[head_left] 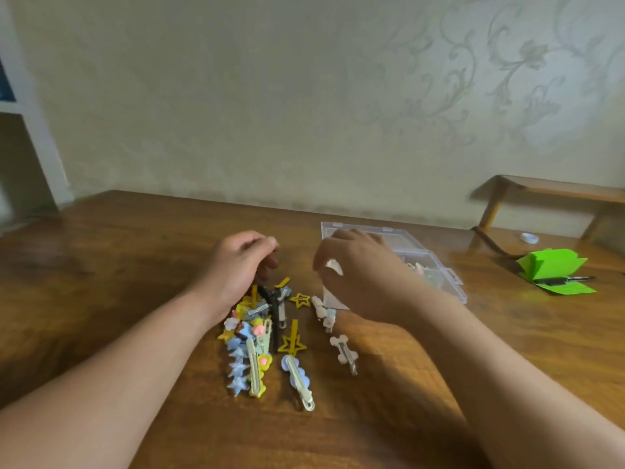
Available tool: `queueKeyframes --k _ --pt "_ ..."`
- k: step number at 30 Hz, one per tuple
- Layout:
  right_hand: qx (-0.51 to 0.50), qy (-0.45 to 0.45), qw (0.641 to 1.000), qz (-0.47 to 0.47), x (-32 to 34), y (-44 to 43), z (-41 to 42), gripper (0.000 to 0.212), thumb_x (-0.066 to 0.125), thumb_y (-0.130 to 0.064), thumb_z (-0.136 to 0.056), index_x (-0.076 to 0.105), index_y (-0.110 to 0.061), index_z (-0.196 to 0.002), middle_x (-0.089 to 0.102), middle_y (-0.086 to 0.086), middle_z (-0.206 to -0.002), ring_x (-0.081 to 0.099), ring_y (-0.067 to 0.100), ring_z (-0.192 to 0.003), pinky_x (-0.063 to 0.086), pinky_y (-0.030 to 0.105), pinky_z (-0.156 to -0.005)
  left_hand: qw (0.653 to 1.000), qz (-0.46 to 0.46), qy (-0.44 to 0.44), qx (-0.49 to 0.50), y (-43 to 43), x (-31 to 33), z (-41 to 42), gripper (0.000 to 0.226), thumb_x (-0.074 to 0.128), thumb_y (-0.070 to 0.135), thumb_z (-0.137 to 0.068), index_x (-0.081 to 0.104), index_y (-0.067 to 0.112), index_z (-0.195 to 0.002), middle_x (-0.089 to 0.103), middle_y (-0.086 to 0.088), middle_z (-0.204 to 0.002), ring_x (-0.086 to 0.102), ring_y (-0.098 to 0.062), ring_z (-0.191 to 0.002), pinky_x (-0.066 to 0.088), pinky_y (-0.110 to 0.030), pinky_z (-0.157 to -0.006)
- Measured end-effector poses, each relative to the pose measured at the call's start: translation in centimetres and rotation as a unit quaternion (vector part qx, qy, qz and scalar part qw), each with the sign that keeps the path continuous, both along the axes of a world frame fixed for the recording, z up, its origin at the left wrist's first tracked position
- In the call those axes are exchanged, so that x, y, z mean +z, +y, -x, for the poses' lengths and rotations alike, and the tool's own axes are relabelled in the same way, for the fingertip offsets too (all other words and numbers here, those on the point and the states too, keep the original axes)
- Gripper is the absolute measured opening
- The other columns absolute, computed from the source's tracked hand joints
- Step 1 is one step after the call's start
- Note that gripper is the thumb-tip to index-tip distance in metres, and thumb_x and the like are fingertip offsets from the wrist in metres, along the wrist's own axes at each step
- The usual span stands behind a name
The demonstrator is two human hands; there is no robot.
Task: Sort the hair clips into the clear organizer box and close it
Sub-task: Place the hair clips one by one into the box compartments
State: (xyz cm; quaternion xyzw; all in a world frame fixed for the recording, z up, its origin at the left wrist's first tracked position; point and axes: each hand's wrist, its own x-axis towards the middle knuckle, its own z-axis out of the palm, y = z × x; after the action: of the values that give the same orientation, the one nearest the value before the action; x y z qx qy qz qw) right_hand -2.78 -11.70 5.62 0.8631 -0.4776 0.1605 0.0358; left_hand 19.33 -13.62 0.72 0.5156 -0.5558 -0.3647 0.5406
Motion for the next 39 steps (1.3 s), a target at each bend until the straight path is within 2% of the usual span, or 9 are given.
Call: queueKeyframes --k 2,6,14,20,25,28,32,35,39 --pt "0.012 0.017 1.0 0.003 0.7 0.5 0.7 0.018 0.055 -0.046 -0.1 0.07 -0.038 -0.106 0.061 -0.013 -0.12 0.051 0.015 -0.123 0.035 0.041 -0.112 1.0 0.001 -0.005 0.002 -0.1 -0.1 -0.3 0.022 0.063 0.03 -0.104 0.08 0.019 -0.095 0.078 -0.007 -0.086 0.066 -0.021 -0.076 0.054 -0.042 -0.077" --pt "0.026 0.108 0.994 0.013 0.5 2.0 0.2 0.032 0.055 -0.066 -0.092 0.067 -0.038 -0.104 0.056 -0.014 -0.128 0.041 0.014 -0.135 0.025 0.054 -0.122 1.0 0.004 -0.01 -0.002 -0.1 -0.1 -0.3 0.022 0.063 0.033 -0.103 0.08 0.022 -0.094 0.077 -0.005 -0.086 0.067 -0.022 -0.076 0.055 -0.045 -0.08" --pt "0.055 0.176 0.983 -0.017 0.3 2.6 0.3 0.037 0.058 -0.052 -0.092 0.065 -0.037 -0.125 0.052 -0.01 -0.149 0.026 0.018 -0.154 0.014 0.062 -0.126 1.0 0.0 -0.03 0.005 0.1 0.0 0.0 0.022 0.06 0.027 -0.106 0.078 0.016 -0.099 0.075 -0.007 -0.088 0.065 -0.015 -0.073 0.049 -0.02 -0.061" --pt "0.088 0.127 0.988 0.005 -0.5 1.8 0.2 0.02 0.058 -0.051 -0.102 0.068 -0.038 -0.113 0.062 -0.015 -0.127 0.037 0.013 -0.147 0.011 0.063 -0.127 1.0 0.002 -0.026 0.002 0.0 -0.1 -0.2 0.022 0.061 0.029 -0.105 0.079 0.019 -0.099 0.075 -0.004 -0.087 0.066 -0.016 -0.074 0.049 -0.03 -0.069" --pt "0.122 0.132 0.982 0.051 -1.6 1.3 -0.4 0.017 0.059 -0.049 -0.102 0.069 -0.036 -0.108 0.063 -0.013 -0.116 0.048 0.014 -0.13 0.023 0.056 -0.124 1.0 0.004 -0.023 0.001 0.0 0.0 -0.1 0.022 0.062 0.029 -0.105 0.08 0.019 -0.097 0.076 -0.008 -0.089 0.066 -0.018 -0.077 0.052 -0.033 -0.072" --pt "0.124 0.043 0.99 0.041 -0.9 1.2 -0.2 0.02 0.059 -0.048 -0.102 0.072 -0.033 -0.107 0.064 -0.012 -0.111 0.054 0.012 -0.112 0.041 0.043 -0.107 1.0 0.005 -0.006 -0.003 -0.1 -0.2 -0.2 0.022 0.063 0.029 -0.104 0.08 0.019 -0.095 0.076 -0.009 -0.087 0.066 -0.021 -0.076 0.053 -0.04 -0.076" --pt "-0.035 -0.212 0.977 0.005 1.8 0.1 2.1 0.025 0.064 -0.047 -0.103 0.075 -0.025 -0.105 0.076 -0.011 -0.091 0.068 0.009 -0.082 0.057 0.035 -0.077 1.0 0.002 -0.005 -0.009 -0.2 -0.2 -0.2 0.023 0.062 0.03 -0.106 0.078 0.015 -0.097 0.076 -0.009 -0.087 0.065 -0.021 -0.076 0.052 -0.042 -0.077" --pt "-0.115 -0.208 0.971 -0.037 1.6 -0.5 3.5 0.019 0.064 -0.045 -0.103 0.067 -0.028 -0.111 0.072 -0.013 -0.088 0.065 0.006 -0.073 0.052 0.026 -0.06 1.0 0.004 -0.024 -0.003 0.0 -0.1 0.0 0.023 0.06 0.028 -0.107 0.077 0.015 -0.1 0.075 -0.009 -0.089 0.065 -0.016 -0.073 0.049 -0.031 -0.069" --pt "-0.131 -0.135 0.979 -0.075 -0.4 -1.0 2.3 0.008 0.071 -0.039 -0.097 0.065 -0.033 -0.097 0.068 -0.014 -0.09 0.064 0.008 -0.075 0.059 0.034 -0.068 0.999 0.006 -0.033 -0.002 0.1 0.0 0.0 0.023 0.059 0.026 -0.107 0.078 0.015 -0.101 0.075 -0.008 -0.089 0.064 -0.014 -0.07 0.047 -0.028 -0.066"
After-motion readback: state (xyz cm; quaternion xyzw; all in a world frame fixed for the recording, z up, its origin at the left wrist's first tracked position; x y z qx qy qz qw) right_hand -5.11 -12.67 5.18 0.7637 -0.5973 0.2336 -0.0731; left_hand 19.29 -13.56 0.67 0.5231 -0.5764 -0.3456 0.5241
